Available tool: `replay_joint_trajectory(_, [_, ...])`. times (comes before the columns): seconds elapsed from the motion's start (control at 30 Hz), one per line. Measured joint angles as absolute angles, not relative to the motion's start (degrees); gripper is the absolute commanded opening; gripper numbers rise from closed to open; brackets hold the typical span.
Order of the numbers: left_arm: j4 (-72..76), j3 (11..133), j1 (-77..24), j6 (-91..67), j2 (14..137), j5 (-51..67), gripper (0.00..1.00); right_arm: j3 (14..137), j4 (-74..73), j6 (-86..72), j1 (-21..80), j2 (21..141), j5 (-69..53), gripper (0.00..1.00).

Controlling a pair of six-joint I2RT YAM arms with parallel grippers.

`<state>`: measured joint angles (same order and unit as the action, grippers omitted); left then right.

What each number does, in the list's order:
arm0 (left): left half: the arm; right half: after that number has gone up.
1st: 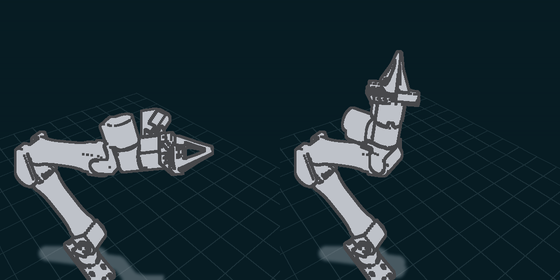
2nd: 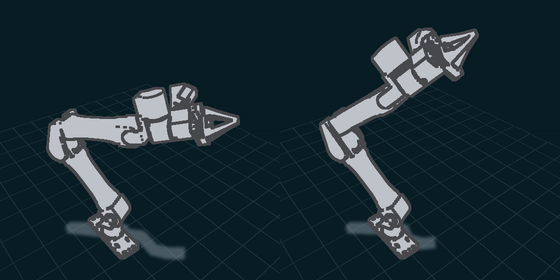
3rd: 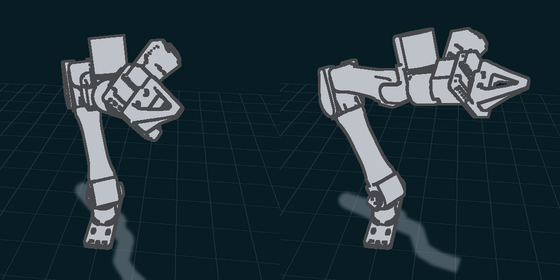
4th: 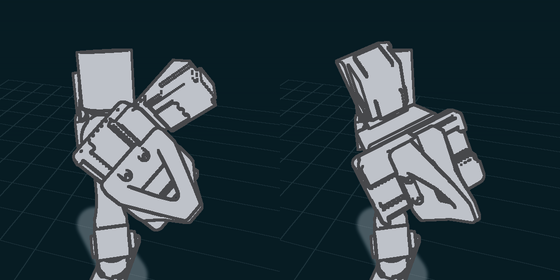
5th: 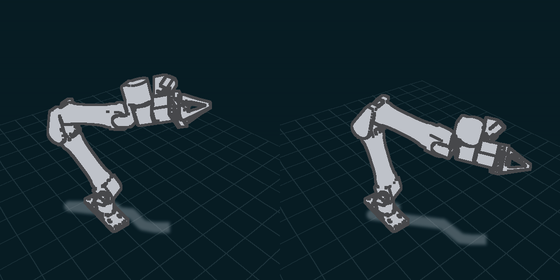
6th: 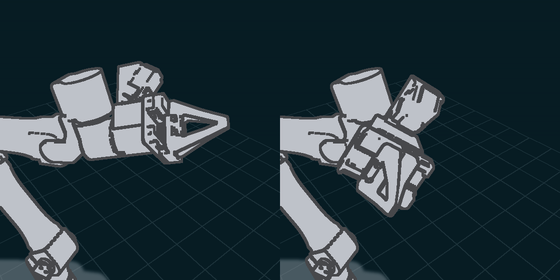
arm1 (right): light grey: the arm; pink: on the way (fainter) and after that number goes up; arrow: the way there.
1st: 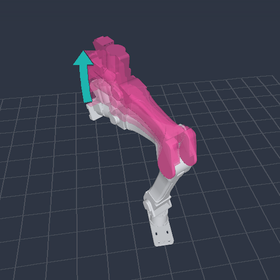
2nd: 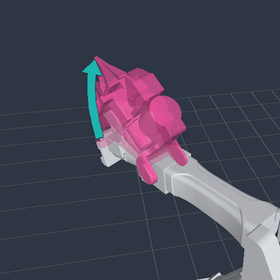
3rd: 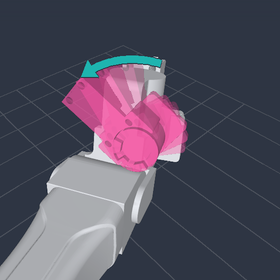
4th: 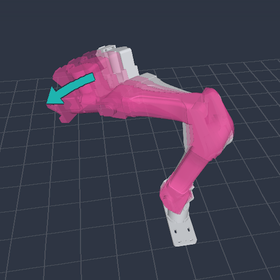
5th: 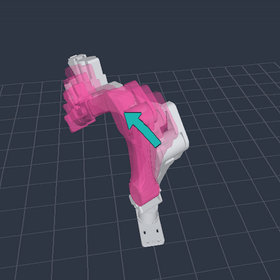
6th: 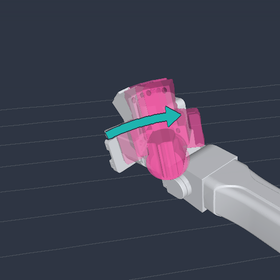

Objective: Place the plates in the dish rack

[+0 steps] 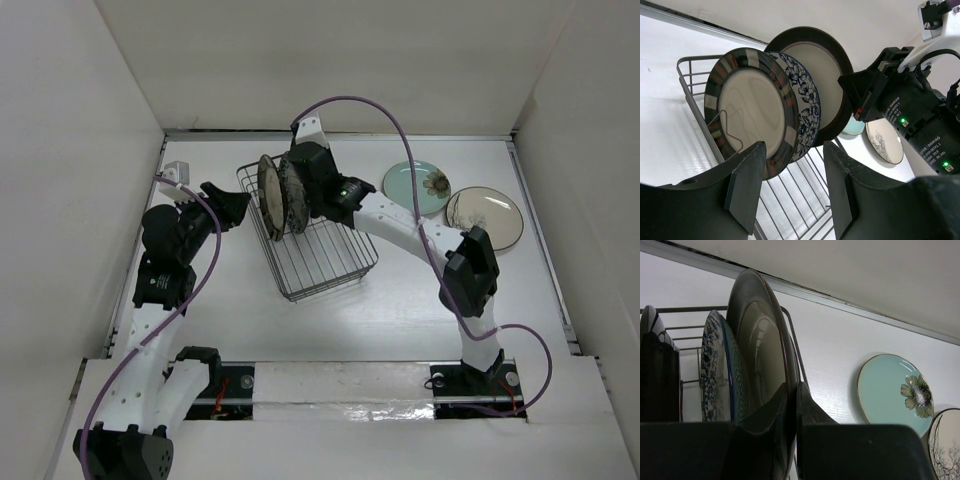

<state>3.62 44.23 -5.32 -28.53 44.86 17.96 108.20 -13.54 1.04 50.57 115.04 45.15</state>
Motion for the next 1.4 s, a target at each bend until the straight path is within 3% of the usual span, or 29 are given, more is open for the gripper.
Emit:
replay_joint_trajectory(0.23, [3.64, 44.23, -5.32, -28.53, 44.84, 18.17, 0.46, 106.39, -13.67, -6.50, 50.15, 113.99, 43.57, 0.21])
replay_joint_trajectory(0.43, [3.66, 44.23, -5.32, -28.56, 44.82, 18.24, 0.46, 100.38, -11.73, -14.46, 48.40, 109.69, 38.24, 0.27])
replay_joint_trajectory(0.6, [3.68, 44.23, -5.32, -28.58, 44.86, 18.41, 0.46, 95.39, -8.29, -17.34, 47.99, 106.39, 34.61, 0.40])
replay_joint_trajectory(1.1, [3.66, 44.23, -5.32, -28.56, 44.93, 18.44, 0.46, 94.74, -6.37, -19.88, 48.07, 106.08, 29.23, 0.51])
replay_joint_trajectory(1.33, [3.68, 44.23, -5.32, -28.56, 44.93, 18.44, 0.46, 94.74, -6.37, -20.53, 48.07, 106.06, 28.91, 0.68])
replay_joint_trajectory(1.4, [3.68, 44.23, -5.32, -28.56, 44.93, 18.44, 0.46, 94.74, -6.39, -20.62, 48.07, 105.89, 28.86, 0.68])
